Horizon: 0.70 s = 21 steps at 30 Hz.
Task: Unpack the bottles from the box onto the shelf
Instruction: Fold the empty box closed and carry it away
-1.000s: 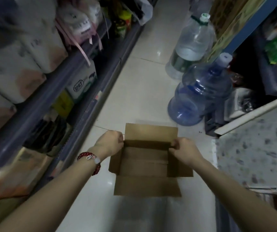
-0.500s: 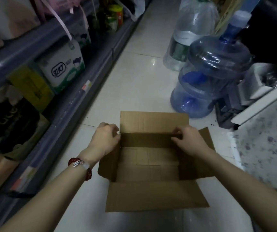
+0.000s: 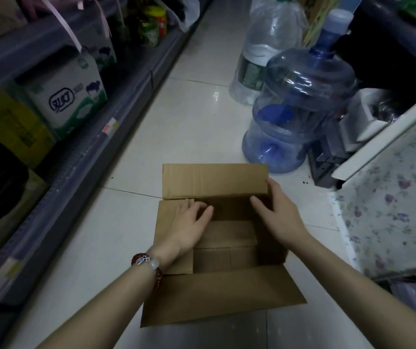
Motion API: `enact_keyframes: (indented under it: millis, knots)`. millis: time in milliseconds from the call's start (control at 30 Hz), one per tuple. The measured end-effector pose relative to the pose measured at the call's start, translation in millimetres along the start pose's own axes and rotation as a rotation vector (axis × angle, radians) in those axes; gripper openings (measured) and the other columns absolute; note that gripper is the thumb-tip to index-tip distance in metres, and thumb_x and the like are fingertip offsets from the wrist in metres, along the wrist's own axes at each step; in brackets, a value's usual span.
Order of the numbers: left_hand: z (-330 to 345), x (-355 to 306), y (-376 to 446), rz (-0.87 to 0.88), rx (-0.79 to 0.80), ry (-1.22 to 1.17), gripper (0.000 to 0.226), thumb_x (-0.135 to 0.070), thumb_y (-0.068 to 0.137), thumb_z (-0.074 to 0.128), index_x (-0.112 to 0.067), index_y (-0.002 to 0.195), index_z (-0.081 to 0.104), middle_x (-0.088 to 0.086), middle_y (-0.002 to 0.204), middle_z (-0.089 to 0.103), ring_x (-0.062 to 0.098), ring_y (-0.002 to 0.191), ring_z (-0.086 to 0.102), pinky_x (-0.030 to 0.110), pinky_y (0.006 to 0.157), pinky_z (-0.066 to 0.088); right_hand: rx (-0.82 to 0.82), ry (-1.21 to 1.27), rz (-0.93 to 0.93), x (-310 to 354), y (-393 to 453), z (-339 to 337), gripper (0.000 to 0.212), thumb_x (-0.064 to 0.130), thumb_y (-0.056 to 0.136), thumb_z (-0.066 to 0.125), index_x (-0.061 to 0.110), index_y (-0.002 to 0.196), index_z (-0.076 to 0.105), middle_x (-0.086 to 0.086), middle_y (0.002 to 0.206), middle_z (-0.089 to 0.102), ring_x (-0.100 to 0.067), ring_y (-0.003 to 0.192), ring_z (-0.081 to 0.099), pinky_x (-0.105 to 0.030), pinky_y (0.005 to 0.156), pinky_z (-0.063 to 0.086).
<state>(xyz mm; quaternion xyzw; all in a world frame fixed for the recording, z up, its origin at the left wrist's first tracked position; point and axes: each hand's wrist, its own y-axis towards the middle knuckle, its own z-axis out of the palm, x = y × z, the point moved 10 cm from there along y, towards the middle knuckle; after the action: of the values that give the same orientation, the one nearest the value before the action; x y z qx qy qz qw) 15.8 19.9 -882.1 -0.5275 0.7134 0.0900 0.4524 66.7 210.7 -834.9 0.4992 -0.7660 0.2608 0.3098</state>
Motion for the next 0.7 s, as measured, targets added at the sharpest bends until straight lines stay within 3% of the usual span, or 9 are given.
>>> enact_keyframes:
  millis: [67,133,333,467,567,633,700]
  knots:
    - [-1.6,4.5,-1.4,0.017,-0.005,-0.058,0.047,-0.044,0.099,0.032,-0.021,0.138,0.043,0.004,0.156,0.026,0.022,0.148,0.01,0.034,0.117,0.012,0.147,0.1,0.033,-0.8,-1.6,31.7,0.064,0.047,0.095,0.045,0.031,0.15,0.018,0.003,0.154,0.033,-0.02,0.138,0.037,-0.04,0.113,0.034]
    - [-3.4,10.5,-2.6,0.036,0.001,-0.049,0.047,-0.041,0.1,0.031,-0.02,0.14,0.042,0.001,0.156,0.027,0.019,0.147,0.015,0.031,0.116,0.013,0.227,0.034,0.03,-7.8,-4.5,57.1,0.06,0.049,0.097,0.039,0.033,0.15,0.017,0.006,0.157,0.027,-0.016,0.142,0.03,-0.037,0.115,0.028]
    - [2.3,31.8,3.7,0.046,0.071,0.096,0.046,-0.039,0.1,0.032,-0.022,0.143,0.038,-0.001,0.159,0.02,0.015,0.148,0.013,0.026,0.116,0.012,0.226,-0.18,-0.024,-28.9,-12.9,82.5,0.052,0.041,0.1,0.034,0.029,0.15,0.021,0.006,0.16,0.018,-0.015,0.149,0.01,-0.037,0.12,0.013]
    - [2.3,25.8,1.8,0.105,0.042,0.139,0.045,-0.035,0.1,0.036,-0.021,0.142,0.038,-0.001,0.155,0.031,0.014,0.144,0.024,0.023,0.112,0.019,0.244,-0.214,-0.043,-32.2,-13.6,85.6,0.052,0.039,0.1,0.036,0.029,0.15,0.022,0.006,0.16,0.018,-0.015,0.149,0.008,-0.037,0.12,0.013]
    - [-23.0,17.1,1.3,0.177,-0.085,0.147,0.04,-0.025,0.099,0.041,-0.023,0.139,0.043,-0.003,0.145,0.045,0.013,0.132,0.042,0.016,0.101,0.026,0.203,-0.156,-0.067,-30.1,-10.0,75.7,0.049,0.036,0.1,0.037,0.029,0.148,0.029,0.007,0.154,0.032,-0.015,0.145,0.025,-0.034,0.117,0.025]
    - [-48.2,16.2,3.2,0.206,-0.189,0.139,0.041,-0.012,0.095,0.049,-0.023,0.134,0.05,-0.003,0.138,0.05,0.013,0.126,0.046,0.016,0.1,0.029,0.113,-0.129,-0.095,-27.7,-5.0,58.8,0.042,0.025,0.1,0.042,0.025,0.141,0.04,0.003,0.143,0.048,-0.015,0.132,0.045,-0.025,0.105,0.035]
    - [-70.6,20.4,7.7,0.205,-0.277,0.146,0.044,-0.007,0.089,0.057,-0.024,0.129,0.053,-0.003,0.134,0.051,0.013,0.122,0.048,0.018,0.1,0.033,0.018,-0.119,-0.104,-29.7,2.4,37.8,0.042,0.016,0.096,0.051,0.022,0.137,0.045,-0.001,0.135,0.054,-0.017,0.124,0.051,-0.023,0.099,0.037]
